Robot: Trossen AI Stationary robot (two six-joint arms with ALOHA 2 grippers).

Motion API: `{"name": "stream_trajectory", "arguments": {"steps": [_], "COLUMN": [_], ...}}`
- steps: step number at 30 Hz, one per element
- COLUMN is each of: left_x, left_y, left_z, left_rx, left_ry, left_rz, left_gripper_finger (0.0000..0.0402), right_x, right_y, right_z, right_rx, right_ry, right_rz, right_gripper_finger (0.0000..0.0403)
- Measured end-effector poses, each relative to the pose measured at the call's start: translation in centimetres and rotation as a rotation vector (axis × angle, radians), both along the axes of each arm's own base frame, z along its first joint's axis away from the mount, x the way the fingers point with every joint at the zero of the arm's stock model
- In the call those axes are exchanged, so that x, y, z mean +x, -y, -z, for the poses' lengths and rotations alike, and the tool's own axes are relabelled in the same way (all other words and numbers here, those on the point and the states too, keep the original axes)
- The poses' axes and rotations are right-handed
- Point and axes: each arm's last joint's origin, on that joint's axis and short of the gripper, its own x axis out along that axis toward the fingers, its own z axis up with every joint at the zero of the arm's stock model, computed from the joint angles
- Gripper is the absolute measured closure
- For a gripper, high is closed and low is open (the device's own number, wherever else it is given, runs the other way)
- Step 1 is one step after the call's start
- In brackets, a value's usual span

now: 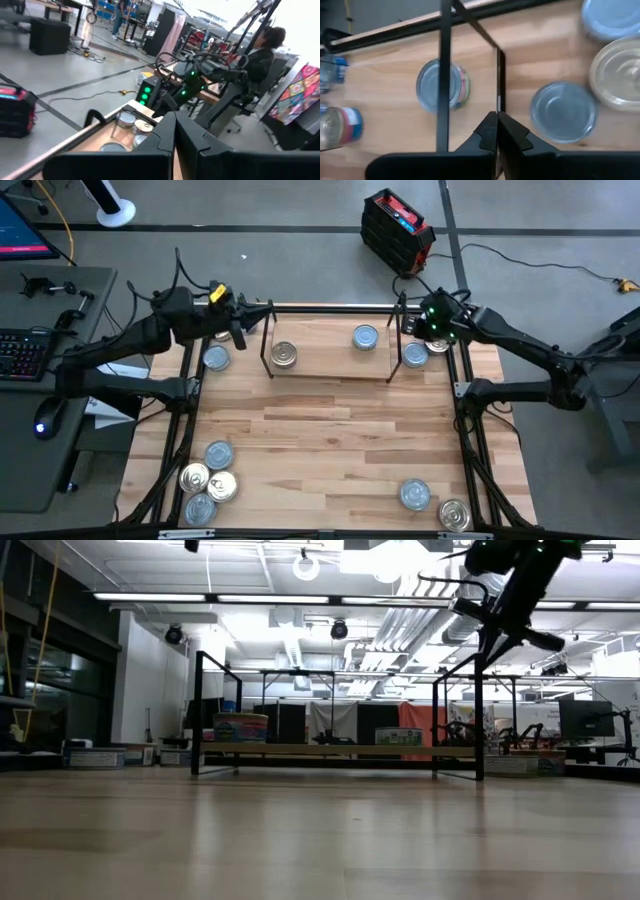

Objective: Stack canned seafood by type on shelf
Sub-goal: Stack the green tuna can on top of the other green tuna can on the shelf

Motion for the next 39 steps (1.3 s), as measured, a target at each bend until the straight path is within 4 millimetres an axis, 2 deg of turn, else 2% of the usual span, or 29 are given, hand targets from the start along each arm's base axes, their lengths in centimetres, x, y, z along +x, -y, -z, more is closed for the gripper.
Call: {"name": "stream_trajectory", "arguments": {"steps": [4, 11, 16, 21, 27, 33, 36, 39], "left_x": [-0.7, -1.8, -4.1, -6.9, -9.4, -10.6, -10.7, -10.2], "left_y": [-0.2, -0.2, 0.6, 1.6, 2.5, 2.9, 2.9, 2.7], "left_z": [-1.2, -1.9, -2.9, -3.7, -3.8, -3.6, -3.5, -3.3], "left_rx": [0.050, 0.075, 0.094, 0.218, 0.234, 0.224, 0.221, 0.217], "left_ry": [-0.027, -0.131, -0.185, -0.181, -0.164, -0.180, -0.185, -0.196], "left_rz": [-0.018, -0.029, -0.017, -0.009, -0.016, -0.024, -0.023, -0.019], "left_gripper_finger": [0.0401, 0.0401, 0.0401, 0.0401, 0.0401, 0.0401, 0.0401, 0.0401], "right_x": [1.7, 3.8, 4.9, 6.9, 9.1, 11.5, 11.3, 10.1], "right_y": [1.1, 2.7, 3.4, 3.8, 4.2, 4.5, 4.1, 3.6], "right_z": [-1.5, -0.8, -0.1, 0.7, 0.5, -0.2, -0.9, -1.7], "right_rx": [-0.013, 0.067, 0.117, 0.136, 0.119, 0.096, 0.083, 0.082], "right_ry": [-0.062, -0.249, -0.310, -0.358, -0.362, -0.349, -0.395, -0.459], "right_rz": [-0.059, -0.106, -0.114, -0.149, -0.171, -0.205, -0.201, -0.190], "right_gripper_finger": [0.0403, 0.0403, 0.0403, 0.0403, 0.0403, 0.0403, 0.0403, 0.0403]}}
